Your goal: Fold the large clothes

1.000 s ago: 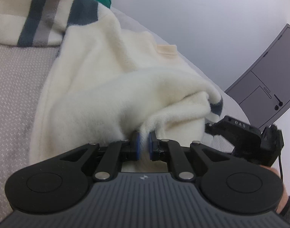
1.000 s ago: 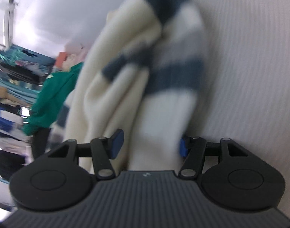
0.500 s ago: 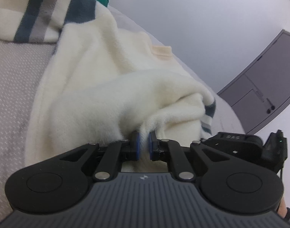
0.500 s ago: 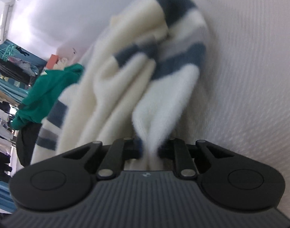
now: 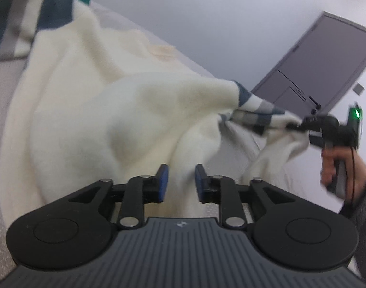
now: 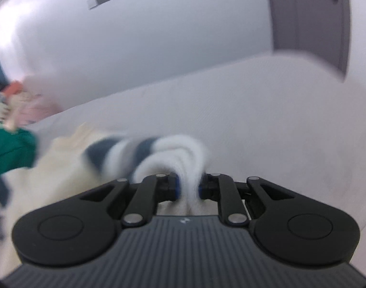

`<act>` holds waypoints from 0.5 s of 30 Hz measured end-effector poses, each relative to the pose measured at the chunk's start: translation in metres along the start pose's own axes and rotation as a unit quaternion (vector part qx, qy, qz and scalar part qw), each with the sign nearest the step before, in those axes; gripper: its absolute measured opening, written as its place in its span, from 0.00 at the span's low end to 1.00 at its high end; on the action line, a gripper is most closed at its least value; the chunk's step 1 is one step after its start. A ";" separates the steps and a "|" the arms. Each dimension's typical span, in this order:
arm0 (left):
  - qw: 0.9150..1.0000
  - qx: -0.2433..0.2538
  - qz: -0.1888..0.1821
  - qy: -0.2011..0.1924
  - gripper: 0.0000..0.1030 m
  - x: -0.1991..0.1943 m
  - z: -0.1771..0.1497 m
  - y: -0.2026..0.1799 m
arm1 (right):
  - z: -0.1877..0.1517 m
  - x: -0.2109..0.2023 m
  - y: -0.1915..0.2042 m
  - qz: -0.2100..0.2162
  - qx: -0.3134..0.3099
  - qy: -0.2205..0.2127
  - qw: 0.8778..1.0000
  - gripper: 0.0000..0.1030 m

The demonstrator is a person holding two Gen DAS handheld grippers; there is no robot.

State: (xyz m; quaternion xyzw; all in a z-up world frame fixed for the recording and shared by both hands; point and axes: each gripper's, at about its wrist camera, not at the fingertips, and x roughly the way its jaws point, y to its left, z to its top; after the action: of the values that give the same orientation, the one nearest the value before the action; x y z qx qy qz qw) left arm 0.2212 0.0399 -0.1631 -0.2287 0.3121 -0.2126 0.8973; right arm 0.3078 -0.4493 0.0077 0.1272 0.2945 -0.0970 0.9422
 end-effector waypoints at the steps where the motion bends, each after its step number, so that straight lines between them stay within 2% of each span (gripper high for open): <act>1: 1.000 0.007 -0.004 -0.004 0.34 -0.001 0.000 -0.003 | 0.013 0.004 -0.005 -0.022 -0.015 -0.016 1.000 0.15; 4: 1.000 0.014 -0.024 -0.005 0.46 -0.005 0.003 -0.007 | 0.044 0.018 -0.014 -0.076 -0.052 -0.060 0.994 0.15; 6: 0.999 0.024 -0.040 -0.011 0.47 -0.011 0.003 -0.009 | 0.060 0.030 -0.018 -0.098 -0.059 -0.082 0.990 0.15; 9: 0.998 0.044 -0.035 -0.025 0.55 -0.017 0.005 -0.012 | 0.073 0.056 -0.024 -0.129 -0.076 -0.102 0.983 0.15; 12: 0.998 0.042 -0.025 -0.032 0.56 -0.018 0.006 -0.008 | 0.068 0.089 -0.029 -0.145 -0.084 -0.101 0.981 0.15; 15: 0.999 0.030 -0.011 -0.030 0.57 -0.015 0.007 -0.002 | 0.051 0.120 -0.033 -0.154 -0.064 -0.077 0.983 0.15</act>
State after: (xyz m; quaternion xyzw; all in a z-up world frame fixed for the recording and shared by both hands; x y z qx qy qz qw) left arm 0.2144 0.0478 -0.1499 -0.2114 0.2760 -0.2252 0.9101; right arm 0.4235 -0.5087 -0.0276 0.0121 0.2432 -0.2317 0.9418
